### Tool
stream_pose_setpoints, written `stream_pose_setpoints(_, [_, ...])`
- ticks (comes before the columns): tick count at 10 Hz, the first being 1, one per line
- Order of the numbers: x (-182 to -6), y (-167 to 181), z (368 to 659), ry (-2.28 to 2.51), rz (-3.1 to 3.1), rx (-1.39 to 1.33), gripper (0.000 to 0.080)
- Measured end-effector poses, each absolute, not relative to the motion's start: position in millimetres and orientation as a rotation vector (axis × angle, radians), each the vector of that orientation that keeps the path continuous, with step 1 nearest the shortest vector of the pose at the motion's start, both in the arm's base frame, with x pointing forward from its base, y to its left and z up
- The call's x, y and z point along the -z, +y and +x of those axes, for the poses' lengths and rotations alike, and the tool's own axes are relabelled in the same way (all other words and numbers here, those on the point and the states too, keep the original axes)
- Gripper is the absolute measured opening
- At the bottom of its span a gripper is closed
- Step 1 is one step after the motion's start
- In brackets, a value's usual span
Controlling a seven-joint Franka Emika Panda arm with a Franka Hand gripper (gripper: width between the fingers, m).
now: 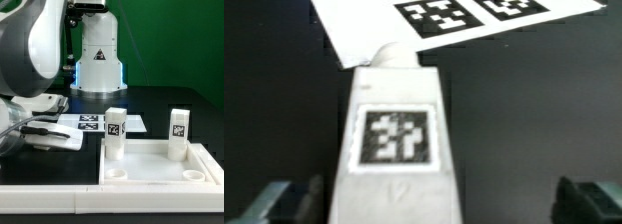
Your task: Assemble square table
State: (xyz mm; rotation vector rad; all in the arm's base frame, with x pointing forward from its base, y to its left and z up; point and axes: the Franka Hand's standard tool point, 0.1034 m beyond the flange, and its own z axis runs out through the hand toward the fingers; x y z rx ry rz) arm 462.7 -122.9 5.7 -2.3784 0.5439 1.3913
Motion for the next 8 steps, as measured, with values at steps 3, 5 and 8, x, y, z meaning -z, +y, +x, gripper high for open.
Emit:
stream_pose_setpoints(3, [-5.3,-122.8,462.5,0.544,-2.378,-1.392,0.0302])
stream_pose_setpoints(5, [-24.0,-117.1,474.3,0.495,-2.403,-1.359,0.0286])
stream_pose_setpoints(8, [-75.8,-109.2,510.1,0.387,-2.563,-1.083,0.0286])
